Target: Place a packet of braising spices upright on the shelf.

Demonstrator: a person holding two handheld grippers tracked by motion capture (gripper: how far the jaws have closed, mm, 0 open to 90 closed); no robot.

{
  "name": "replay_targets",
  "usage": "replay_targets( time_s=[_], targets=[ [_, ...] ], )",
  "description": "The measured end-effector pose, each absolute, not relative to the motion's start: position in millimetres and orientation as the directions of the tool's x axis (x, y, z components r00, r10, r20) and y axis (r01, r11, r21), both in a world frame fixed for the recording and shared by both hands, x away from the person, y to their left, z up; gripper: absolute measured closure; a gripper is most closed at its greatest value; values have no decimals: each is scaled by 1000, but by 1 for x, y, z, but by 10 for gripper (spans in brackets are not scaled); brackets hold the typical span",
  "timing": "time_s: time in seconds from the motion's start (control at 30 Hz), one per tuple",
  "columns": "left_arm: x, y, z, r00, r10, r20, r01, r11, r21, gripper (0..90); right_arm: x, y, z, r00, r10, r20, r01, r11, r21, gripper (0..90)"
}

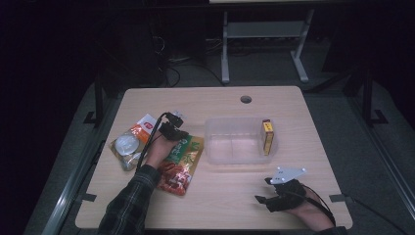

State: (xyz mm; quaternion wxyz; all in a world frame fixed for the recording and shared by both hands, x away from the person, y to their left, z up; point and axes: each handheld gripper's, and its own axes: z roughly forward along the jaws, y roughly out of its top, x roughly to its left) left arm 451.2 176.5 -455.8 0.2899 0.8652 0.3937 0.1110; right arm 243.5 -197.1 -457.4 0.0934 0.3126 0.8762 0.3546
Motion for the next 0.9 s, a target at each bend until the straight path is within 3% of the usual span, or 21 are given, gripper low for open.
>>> replay_targets(
  time_s=[0.9],
  targets=[
    [374,171,-460,811,550,-199,543,-581,607,900,243,-197,-458,-788,613,58,482,555,678,285]
  ],
)
